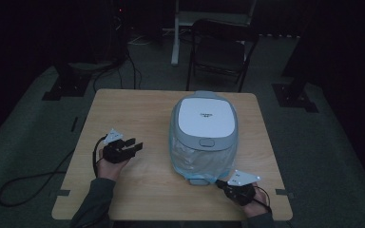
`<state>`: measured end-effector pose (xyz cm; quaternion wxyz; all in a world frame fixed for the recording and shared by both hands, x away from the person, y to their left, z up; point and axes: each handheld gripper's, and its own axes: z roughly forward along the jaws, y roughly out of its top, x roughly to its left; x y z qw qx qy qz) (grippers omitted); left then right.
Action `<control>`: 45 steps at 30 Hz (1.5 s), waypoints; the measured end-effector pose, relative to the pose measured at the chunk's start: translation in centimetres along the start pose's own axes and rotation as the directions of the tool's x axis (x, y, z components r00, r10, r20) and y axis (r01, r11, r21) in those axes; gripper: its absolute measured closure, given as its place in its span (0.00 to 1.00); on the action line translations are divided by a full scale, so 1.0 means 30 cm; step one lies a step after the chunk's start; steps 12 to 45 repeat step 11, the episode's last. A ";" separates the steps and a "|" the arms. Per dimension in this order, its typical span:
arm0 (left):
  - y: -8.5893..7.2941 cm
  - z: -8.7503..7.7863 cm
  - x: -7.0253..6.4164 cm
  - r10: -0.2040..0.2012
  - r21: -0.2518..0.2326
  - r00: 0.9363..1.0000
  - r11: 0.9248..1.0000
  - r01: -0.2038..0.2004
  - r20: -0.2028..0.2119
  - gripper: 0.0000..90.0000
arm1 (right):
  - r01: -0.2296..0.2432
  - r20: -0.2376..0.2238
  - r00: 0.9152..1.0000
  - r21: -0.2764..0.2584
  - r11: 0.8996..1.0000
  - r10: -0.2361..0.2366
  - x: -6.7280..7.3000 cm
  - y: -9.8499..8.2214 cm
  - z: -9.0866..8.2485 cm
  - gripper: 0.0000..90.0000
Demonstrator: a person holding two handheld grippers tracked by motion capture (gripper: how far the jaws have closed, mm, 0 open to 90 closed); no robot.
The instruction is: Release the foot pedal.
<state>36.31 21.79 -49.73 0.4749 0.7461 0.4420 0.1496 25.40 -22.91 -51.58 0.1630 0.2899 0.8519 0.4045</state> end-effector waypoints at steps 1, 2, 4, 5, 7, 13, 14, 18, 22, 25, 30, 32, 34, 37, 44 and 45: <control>0.000 0.002 -0.001 0.002 0.000 1.000 1.000 -0.002 0.001 0.61 | -0.019 0.027 0.999 0.006 1.000 0.019 -0.017 -0.011 -0.014 1.00; 0.000 0.002 -0.001 0.003 0.001 1.000 1.000 -0.003 0.002 0.61 | -0.036 0.052 0.998 0.014 0.999 0.035 -0.032 -0.019 -0.024 1.00; 0.000 0.004 -0.001 0.003 0.001 1.000 1.000 -0.003 0.002 0.61 | -0.070 0.096 0.993 0.023 0.997 0.067 -0.071 -0.036 -0.035 1.00; 0.000 0.005 -0.001 0.001 0.002 1.000 1.000 -0.001 0.002 0.61 | -0.091 0.120 0.989 0.027 0.996 0.087 -0.092 -0.044 -0.039 1.00; -0.001 0.007 -0.001 -0.001 0.004 1.000 1.000 0.001 0.001 0.61 | -0.115 0.145 0.983 0.024 0.993 0.111 -0.114 -0.051 -0.040 1.00; -0.003 0.013 -0.001 0.002 0.010 1.000 1.000 -0.002 -0.001 0.61 | -0.248 0.240 0.941 0.006 0.969 0.240 -0.197 -0.074 -0.012 0.83; -0.003 0.013 -0.001 0.002 0.010 1.000 1.000 -0.002 -0.001 0.61 | -0.248 0.240 0.941 0.006 0.969 0.240 -0.197 -0.074 -0.012 0.83; -0.003 0.013 -0.001 0.002 0.010 1.000 1.000 -0.002 -0.001 0.61 | -0.248 0.240 0.941 0.006 0.969 0.240 -0.197 -0.074 -0.012 0.83; -0.003 0.013 -0.001 0.002 0.010 1.000 1.000 -0.002 -0.001 0.61 | -0.248 0.240 0.941 0.006 0.969 0.240 -0.197 -0.074 -0.012 0.83; -0.003 0.013 -0.001 0.002 0.010 1.000 1.000 -0.002 -0.001 0.61 | -0.248 0.240 0.941 0.006 0.969 0.240 -0.197 -0.074 -0.012 0.83; -0.003 0.013 -0.001 0.002 0.010 1.000 1.000 -0.002 -0.001 0.61 | -0.248 0.240 0.941 0.006 0.969 0.240 -0.197 -0.074 -0.012 0.83; -0.003 0.013 -0.001 0.002 0.010 1.000 1.000 -0.002 -0.001 0.61 | -0.248 0.240 0.941 0.006 0.969 0.240 -0.197 -0.074 -0.012 0.83; -0.003 0.013 -0.001 0.002 0.010 1.000 1.000 -0.002 -0.001 0.61 | -0.248 0.240 0.941 0.006 0.969 0.240 -0.197 -0.074 -0.012 0.83; -0.003 0.013 -0.001 0.002 0.010 1.000 1.000 -0.002 -0.001 0.61 | -0.248 0.240 0.941 0.006 0.969 0.240 -0.197 -0.074 -0.012 0.83; -0.003 0.013 -0.001 0.002 0.010 1.000 1.000 -0.002 -0.001 0.61 | -0.248 0.240 0.941 0.006 0.969 0.240 -0.197 -0.074 -0.012 0.83; -0.003 0.013 -0.001 0.002 0.010 1.000 1.000 -0.002 -0.001 0.61 | -0.248 0.240 0.941 0.006 0.969 0.240 -0.197 -0.074 -0.012 0.83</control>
